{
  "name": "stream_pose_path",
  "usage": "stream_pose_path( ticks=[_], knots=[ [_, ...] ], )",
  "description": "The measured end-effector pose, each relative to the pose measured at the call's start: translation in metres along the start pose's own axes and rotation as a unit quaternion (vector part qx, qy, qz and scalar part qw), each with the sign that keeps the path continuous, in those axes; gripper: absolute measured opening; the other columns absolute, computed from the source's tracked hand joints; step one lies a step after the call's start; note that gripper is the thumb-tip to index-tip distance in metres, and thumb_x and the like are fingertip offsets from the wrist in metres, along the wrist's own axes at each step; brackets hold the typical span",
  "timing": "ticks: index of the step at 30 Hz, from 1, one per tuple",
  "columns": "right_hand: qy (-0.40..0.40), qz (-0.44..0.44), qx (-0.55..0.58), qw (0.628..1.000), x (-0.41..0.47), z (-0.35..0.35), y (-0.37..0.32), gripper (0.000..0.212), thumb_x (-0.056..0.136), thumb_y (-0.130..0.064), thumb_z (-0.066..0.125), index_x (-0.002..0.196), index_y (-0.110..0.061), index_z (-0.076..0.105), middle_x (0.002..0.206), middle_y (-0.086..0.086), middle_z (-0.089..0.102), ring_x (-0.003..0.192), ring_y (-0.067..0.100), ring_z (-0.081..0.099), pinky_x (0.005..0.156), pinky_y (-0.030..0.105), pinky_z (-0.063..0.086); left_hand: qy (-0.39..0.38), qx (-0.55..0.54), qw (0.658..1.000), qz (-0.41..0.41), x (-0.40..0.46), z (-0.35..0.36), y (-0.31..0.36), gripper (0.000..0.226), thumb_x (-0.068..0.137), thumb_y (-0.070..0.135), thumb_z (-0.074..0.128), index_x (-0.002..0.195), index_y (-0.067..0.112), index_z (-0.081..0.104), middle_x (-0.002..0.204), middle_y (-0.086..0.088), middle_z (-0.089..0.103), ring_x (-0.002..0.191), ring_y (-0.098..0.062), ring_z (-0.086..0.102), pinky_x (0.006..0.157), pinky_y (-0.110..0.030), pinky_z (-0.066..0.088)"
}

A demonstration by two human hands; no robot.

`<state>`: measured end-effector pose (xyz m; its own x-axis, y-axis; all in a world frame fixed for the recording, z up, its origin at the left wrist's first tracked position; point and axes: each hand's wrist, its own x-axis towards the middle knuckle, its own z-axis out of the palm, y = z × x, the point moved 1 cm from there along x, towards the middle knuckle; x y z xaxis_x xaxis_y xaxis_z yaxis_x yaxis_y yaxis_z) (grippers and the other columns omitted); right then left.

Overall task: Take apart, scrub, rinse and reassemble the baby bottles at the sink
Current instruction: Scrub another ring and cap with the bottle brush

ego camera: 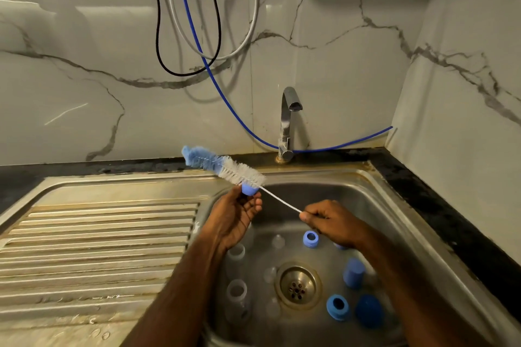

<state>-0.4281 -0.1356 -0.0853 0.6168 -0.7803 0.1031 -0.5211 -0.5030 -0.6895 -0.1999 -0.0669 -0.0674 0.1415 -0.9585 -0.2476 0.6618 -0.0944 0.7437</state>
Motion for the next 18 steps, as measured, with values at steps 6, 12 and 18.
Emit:
stream_pose_path(
  ticks=[6,12,18],
  knots=[
    [0.067,0.033,-0.03,0.997,0.0,-0.001,0.009,0.039,0.101,-0.032,0.054,0.065,-0.018,0.055,0.056,-0.002,0.049,0.053,0.002,0.044,0.059,0.032,0.041,-0.037,0.042,0.998,-0.01,-0.005,0.009,-0.005,0.047,0.102,0.04,0.046,0.115,-0.002,0.064,0.084,-0.014,0.066,0.068,-0.017,0.063,0.061,-0.024,0.059],
    [-0.012,0.027,0.019,0.999,-0.002,-0.003,0.007,0.04,0.101,-0.03,0.054,0.068,-0.009,0.057,0.059,0.0,0.051,0.057,0.006,0.048,0.061,0.026,0.043,-0.015,-0.016,1.0,0.006,0.003,-0.006,0.004,0.049,0.104,0.04,0.045,0.128,0.0,0.06,0.09,-0.015,0.071,0.073,-0.017,0.068,0.065,-0.025,0.061],
    [0.043,0.025,-0.019,0.999,-0.001,0.007,0.006,0.039,0.102,-0.031,0.052,0.066,-0.02,0.057,0.059,0.0,0.056,0.056,0.007,0.051,0.065,0.037,0.049,-0.028,0.047,0.998,0.005,-0.005,0.007,-0.005,0.041,0.102,0.034,0.048,0.119,-0.001,0.063,0.091,-0.016,0.069,0.077,-0.02,0.064,0.066,-0.026,0.061]
  ],
)
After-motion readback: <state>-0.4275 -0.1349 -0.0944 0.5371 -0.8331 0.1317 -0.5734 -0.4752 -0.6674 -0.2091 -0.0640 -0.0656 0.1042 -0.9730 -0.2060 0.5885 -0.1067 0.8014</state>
